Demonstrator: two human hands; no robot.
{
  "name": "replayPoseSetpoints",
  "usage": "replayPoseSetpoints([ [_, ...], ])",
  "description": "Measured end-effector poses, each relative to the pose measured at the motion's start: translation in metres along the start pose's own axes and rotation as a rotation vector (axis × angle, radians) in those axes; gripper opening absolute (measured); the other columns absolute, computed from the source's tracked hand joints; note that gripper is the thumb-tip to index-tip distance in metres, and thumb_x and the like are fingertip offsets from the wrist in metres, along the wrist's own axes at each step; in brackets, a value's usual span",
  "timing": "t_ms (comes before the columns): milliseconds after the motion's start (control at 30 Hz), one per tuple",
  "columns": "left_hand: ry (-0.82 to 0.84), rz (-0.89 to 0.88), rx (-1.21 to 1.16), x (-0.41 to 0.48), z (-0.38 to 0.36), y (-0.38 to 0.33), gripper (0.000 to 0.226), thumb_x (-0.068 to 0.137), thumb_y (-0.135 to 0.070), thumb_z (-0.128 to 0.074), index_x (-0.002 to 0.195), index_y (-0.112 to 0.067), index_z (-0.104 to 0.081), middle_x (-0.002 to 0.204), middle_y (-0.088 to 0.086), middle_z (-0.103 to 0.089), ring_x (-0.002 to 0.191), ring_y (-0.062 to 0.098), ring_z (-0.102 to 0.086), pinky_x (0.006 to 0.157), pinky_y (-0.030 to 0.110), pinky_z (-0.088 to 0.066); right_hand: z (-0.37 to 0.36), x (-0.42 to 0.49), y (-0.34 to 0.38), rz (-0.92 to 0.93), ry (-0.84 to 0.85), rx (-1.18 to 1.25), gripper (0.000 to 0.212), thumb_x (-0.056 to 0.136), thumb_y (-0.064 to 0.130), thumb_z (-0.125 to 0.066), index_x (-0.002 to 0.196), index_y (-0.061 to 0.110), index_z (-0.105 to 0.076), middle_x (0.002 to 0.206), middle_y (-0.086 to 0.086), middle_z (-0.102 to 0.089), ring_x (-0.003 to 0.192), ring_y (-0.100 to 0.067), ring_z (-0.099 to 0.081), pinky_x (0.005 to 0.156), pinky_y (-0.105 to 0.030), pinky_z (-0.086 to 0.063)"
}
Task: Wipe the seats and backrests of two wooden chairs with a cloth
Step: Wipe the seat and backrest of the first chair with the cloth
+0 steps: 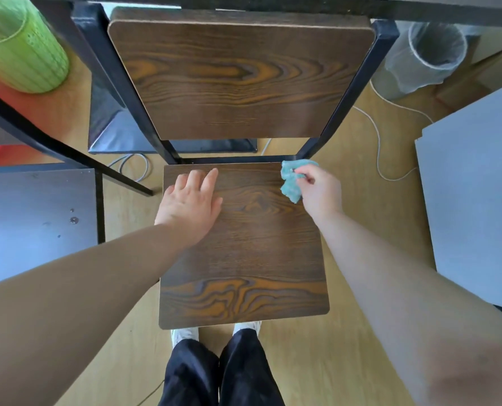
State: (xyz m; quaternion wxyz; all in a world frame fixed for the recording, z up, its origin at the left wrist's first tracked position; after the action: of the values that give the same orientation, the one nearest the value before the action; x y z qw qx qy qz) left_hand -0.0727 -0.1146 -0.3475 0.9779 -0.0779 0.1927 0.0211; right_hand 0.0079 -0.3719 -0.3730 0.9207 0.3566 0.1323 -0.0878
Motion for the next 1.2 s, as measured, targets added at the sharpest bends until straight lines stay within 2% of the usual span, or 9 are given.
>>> replayPoseSetpoints([
  [33, 0.009, 0.005, -0.003, -0.005, 0.001, 0.001, 0.06, 0.101, -0.045, -0.031, 0.152, -0.02, -0.014, 0.143, 0.009, -0.036, 0.128, 0.031, -0.036, 0.105, 0.045, -0.037, -0.003, -0.01, 0.003, -0.016, 0.014, 0.059, 0.016, 0.094, 0.015, -0.06, 0.106, 0.022, -0.068, 0.108, 0.005, -0.065, 0.097, -0.01, -0.061, 0.07, -0.007, -0.046],
  [100, 0.034, 0.01, -0.034, -0.014, 0.003, 0.0, 0.058, 0.101, -0.045, -0.03, 0.152, -0.021, -0.015, 0.143, 0.009, -0.038, 0.128, 0.031, -0.037, 0.105, 0.044, -0.037, -0.01, -0.031, 0.008, -0.067, 0.042, 0.189, 0.018, 0.093, 0.015, -0.062, 0.107, 0.026, -0.067, 0.111, 0.006, -0.064, 0.103, -0.011, -0.062, 0.08, -0.023, -0.057],
  [167, 0.071, 0.002, -0.074, -0.02, 0.004, -0.005, 0.055, 0.102, -0.043, -0.029, 0.151, -0.021, -0.019, 0.142, 0.008, -0.041, 0.129, 0.03, -0.038, 0.104, 0.044, -0.037, -0.019, -0.053, 0.014, -0.11, 0.07, 0.291, 0.022, 0.092, 0.013, -0.064, 0.107, 0.028, -0.066, 0.111, 0.008, -0.063, 0.105, -0.011, -0.062, 0.082, -0.031, -0.059],
  [400, 0.105, -0.079, -0.21, -0.036, -0.001, -0.019, 0.045, 0.102, -0.038, -0.034, 0.142, -0.018, -0.041, 0.135, 0.007, -0.052, 0.127, 0.029, -0.04, 0.103, 0.042, -0.038, -0.053, -0.112, 0.037, -0.128, 0.175, 0.523, 0.023, 0.092, 0.006, -0.062, 0.104, 0.025, -0.066, 0.111, 0.001, -0.065, 0.101, -0.013, -0.065, 0.075, -0.031, -0.061],
  [500, 0.084, -0.114, -0.281, -0.042, -0.007, -0.019, 0.04, 0.102, -0.035, -0.036, 0.137, -0.019, -0.049, 0.131, 0.004, -0.056, 0.122, 0.027, -0.045, 0.099, 0.041, -0.041, -0.065, -0.127, 0.038, -0.122, 0.213, 0.509, 0.021, 0.093, 0.007, -0.062, 0.108, 0.021, -0.066, 0.11, 0.002, -0.066, 0.1, -0.012, -0.066, 0.076, -0.032, -0.061],
  [633, 0.028, -0.1, -0.461, -0.048, -0.007, -0.015, 0.03, 0.102, -0.028, -0.039, 0.122, -0.016, -0.058, 0.11, 0.002, -0.063, 0.104, 0.023, -0.051, 0.081, 0.034, -0.042, -0.074, -0.135, 0.04, -0.043, 0.214, 0.383, 0.021, 0.094, 0.011, -0.06, 0.112, 0.021, -0.066, 0.109, 0.004, -0.067, 0.098, -0.01, -0.066, 0.079, -0.034, -0.06],
  [767, 0.036, -0.034, -0.568, -0.049, -0.011, -0.006, 0.026, 0.101, -0.034, -0.042, 0.112, -0.019, -0.061, 0.099, -0.001, -0.061, 0.088, 0.018, -0.054, 0.072, 0.031, -0.044, -0.083, -0.14, 0.039, 0.003, 0.21, 0.293, 0.021, 0.093, 0.014, -0.061, 0.11, 0.024, -0.066, 0.106, 0.006, -0.068, 0.096, -0.008, -0.066, 0.083, -0.036, -0.059],
  [867, 0.066, -0.004, -0.612, -0.05, -0.018, -0.002, 0.024, 0.1, -0.038, -0.045, 0.112, -0.024, -0.061, 0.097, -0.006, -0.061, 0.08, 0.009, -0.054, 0.063, 0.023, -0.042, -0.086, -0.143, 0.041, 0.034, 0.198, 0.227, 0.02, 0.092, 0.015, -0.062, 0.11, 0.024, -0.067, 0.103, 0.005, -0.068, 0.092, -0.006, -0.065, 0.082, -0.034, -0.058],
  [1200, 0.059, 0.053, -0.638, -0.045, -0.02, 0.008, 0.017, 0.101, -0.031, -0.047, 0.102, -0.025, -0.063, 0.08, -0.014, -0.058, 0.069, 0.006, -0.054, 0.054, 0.021, -0.037, -0.088, -0.144, 0.033, -0.003, 0.176, 0.282, 0.02, 0.094, 0.017, -0.06, 0.111, 0.022, -0.068, 0.099, 0.01, -0.069, 0.093, -0.006, -0.065, 0.083, -0.037, -0.058],
])
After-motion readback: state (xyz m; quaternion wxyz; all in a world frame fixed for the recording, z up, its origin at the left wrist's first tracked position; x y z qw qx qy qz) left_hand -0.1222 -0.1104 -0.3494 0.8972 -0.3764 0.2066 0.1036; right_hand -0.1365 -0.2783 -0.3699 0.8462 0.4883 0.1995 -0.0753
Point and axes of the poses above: each hand's wrist, its own x-axis towards the middle knuckle, its own z-axis out of the back of the hand, y = z × x, the point moved 10 cm from there along x, towards the middle knuckle
